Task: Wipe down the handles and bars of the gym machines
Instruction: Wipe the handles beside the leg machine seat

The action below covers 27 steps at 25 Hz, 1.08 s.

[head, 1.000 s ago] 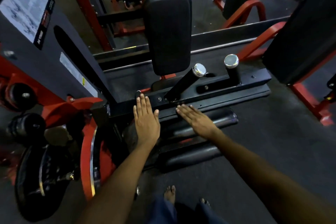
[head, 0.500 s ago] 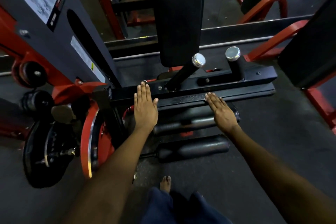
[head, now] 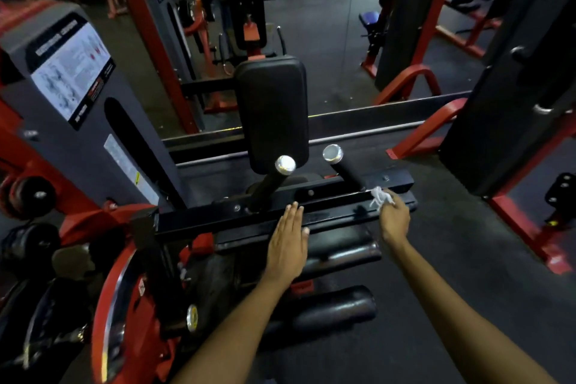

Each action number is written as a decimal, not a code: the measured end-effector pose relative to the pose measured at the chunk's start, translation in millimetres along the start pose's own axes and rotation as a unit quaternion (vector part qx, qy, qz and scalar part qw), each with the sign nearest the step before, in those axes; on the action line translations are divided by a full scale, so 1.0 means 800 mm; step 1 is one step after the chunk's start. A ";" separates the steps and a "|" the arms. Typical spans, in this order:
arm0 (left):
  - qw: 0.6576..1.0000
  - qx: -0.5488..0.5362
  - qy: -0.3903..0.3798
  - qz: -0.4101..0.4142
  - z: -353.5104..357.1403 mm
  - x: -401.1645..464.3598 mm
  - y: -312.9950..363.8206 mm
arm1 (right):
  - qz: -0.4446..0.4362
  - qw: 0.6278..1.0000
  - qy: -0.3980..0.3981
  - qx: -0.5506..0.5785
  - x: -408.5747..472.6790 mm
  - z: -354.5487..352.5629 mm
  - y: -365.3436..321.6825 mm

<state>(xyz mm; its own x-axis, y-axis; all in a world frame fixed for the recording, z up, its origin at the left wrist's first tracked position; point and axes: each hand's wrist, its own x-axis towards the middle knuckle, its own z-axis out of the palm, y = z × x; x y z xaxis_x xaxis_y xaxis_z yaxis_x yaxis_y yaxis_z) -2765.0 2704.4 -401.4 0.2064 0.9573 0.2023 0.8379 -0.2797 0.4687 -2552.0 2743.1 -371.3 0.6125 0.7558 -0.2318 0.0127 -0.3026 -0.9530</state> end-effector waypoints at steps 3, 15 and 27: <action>1.000 0.026 0.010 0.011 0.011 0.056 0.010 | -0.211 0.976 -0.046 0.000 -0.008 0.017 -0.055; 0.991 0.133 -0.004 -0.032 0.040 0.103 -0.018 | -0.163 0.982 -0.065 -0.064 -0.008 0.050 -0.052; 0.985 0.162 -0.053 -0.033 0.029 0.105 -0.012 | 0.031 0.994 -0.095 0.043 -0.008 0.021 -0.013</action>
<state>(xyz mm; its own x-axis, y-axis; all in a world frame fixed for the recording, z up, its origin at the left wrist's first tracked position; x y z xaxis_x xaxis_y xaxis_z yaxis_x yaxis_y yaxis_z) -2744.3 2789.5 -408.8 0.1838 0.9795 0.0822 0.9649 -0.1958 0.1752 -2569.8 2751.2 -363.2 0.4500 0.8352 -0.3162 -0.0941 -0.3077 -0.9468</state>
